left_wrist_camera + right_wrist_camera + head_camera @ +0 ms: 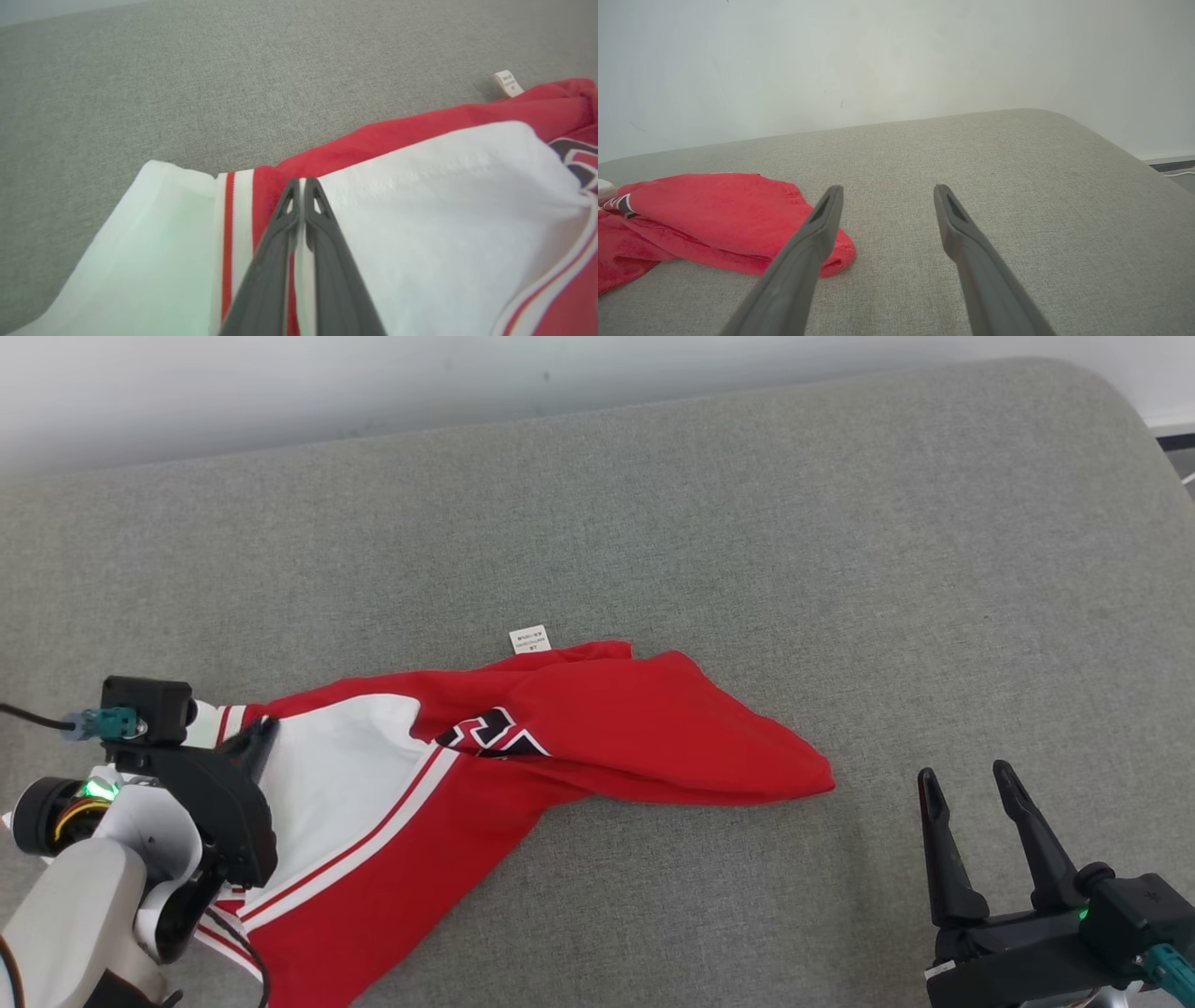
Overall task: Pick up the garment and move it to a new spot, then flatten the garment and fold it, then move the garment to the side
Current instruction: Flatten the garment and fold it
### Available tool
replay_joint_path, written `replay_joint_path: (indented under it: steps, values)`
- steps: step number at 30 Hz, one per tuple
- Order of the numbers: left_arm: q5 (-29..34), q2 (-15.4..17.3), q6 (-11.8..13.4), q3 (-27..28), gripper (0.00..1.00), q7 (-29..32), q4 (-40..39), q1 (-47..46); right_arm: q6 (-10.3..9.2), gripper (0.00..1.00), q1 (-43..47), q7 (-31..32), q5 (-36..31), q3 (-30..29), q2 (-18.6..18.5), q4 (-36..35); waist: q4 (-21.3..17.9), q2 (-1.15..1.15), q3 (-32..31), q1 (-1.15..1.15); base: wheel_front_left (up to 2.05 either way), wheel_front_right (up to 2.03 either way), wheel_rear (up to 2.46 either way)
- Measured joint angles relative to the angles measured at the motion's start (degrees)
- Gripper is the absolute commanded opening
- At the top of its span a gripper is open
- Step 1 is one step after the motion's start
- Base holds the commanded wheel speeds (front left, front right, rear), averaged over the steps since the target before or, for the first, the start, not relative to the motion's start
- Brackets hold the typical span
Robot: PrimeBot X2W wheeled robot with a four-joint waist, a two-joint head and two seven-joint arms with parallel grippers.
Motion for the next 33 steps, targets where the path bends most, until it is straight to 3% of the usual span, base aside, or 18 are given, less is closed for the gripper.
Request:
replay_joint_path:
  steps: [9,21,33]
  values:
    - [1.0,0.6,1.6,-0.2,0.00,-2.1,-3.1,1.0,0.00,1.00,0.0,0.2,0.3,-0.8,0.1,0.0,0.4,0.00,-1.1,0.00,0.00,0.00,0.00]
    - [2.7,-2.1,11.3,3.0,0.00,-11.7,-16.0,10.5,0.00,1.00,0.1,2.3,-0.7,-1.8,-2.1,-0.6,3.2,0.00,-3.7,-0.01,0.00,0.00,0.00]
    - [3.1,-3.9,13.7,1.8,0.00,-13.9,-21.2,15.8,0.00,1.00,-0.8,4.3,1.6,0.5,-5.3,3.0,6.6,0.00,-4.5,-0.01,0.00,0.00,0.00]
